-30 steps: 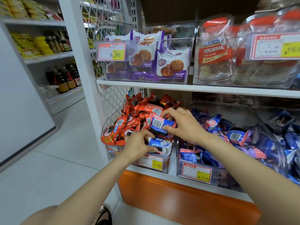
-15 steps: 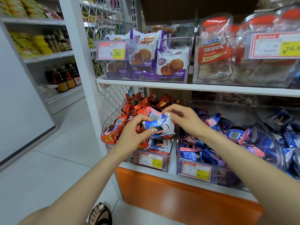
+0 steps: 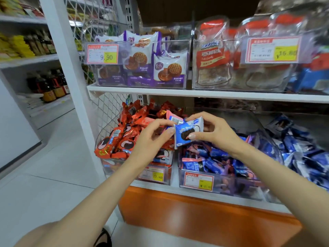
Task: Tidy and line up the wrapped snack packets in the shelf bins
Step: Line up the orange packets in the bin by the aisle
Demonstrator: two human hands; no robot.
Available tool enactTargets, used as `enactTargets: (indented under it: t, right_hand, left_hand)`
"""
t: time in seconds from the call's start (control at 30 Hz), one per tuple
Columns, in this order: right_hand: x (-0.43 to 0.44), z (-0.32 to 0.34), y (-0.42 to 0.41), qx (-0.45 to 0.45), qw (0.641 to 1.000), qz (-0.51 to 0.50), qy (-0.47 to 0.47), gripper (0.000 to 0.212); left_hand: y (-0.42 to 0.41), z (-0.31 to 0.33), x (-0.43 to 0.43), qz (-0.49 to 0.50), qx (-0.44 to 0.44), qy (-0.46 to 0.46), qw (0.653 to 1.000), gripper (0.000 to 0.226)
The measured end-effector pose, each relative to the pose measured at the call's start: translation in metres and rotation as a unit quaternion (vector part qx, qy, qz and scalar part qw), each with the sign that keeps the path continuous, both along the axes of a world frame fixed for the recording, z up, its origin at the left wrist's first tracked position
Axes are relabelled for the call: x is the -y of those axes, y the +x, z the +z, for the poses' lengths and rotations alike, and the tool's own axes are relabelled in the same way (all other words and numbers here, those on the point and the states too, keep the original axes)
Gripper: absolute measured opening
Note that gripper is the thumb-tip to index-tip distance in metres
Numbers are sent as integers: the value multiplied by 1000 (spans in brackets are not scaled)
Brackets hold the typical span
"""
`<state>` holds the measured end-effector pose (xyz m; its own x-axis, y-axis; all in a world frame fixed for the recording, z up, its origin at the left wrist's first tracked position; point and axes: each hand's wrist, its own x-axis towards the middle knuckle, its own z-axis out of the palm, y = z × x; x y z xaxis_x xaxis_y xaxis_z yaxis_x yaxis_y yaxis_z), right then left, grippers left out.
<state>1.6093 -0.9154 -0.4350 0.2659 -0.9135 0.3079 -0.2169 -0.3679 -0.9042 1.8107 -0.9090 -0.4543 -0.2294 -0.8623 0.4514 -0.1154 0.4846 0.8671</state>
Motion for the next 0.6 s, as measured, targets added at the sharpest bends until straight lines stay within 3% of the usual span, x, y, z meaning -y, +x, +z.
enactTargets:
  t: [0.07, 0.2, 0.33, 0.4, 0.47, 0.53, 0.6]
  right_hand:
    - [-17, 0, -25, 7, 1000, -26, 10, 36]
    - [-51, 6, -83, 0, 994, -106, 26, 33]
    - [-69, 5, -145, 12, 958, -284, -21, 27]
    - [-70, -5, -178, -38, 919, -388, -59, 26]
    - [-69, -18, -205, -119, 879, -459, -59, 24]
    - [-66, -33, -221, -237, 868, -435, 25, 26]
    - [-64, -47, -223, -352, 862, -337, 142, 22]
  left_hand:
    - [-17, -4, -4, -26, 4, -2, 1000, 12]
    - [-61, -11, -7, -58, 49, -49, 996, 28]
    - [-106, -18, 3, -44, 107, -142, 983, 26]
    - [-123, -25, 9, -38, 169, -199, 965, 32]
    - [-132, -38, 13, -70, 291, -227, 927, 29]
    - [-134, -52, 13, -106, 428, -191, 877, 30]
    - [-131, -59, 13, -112, 456, -160, 868, 39]
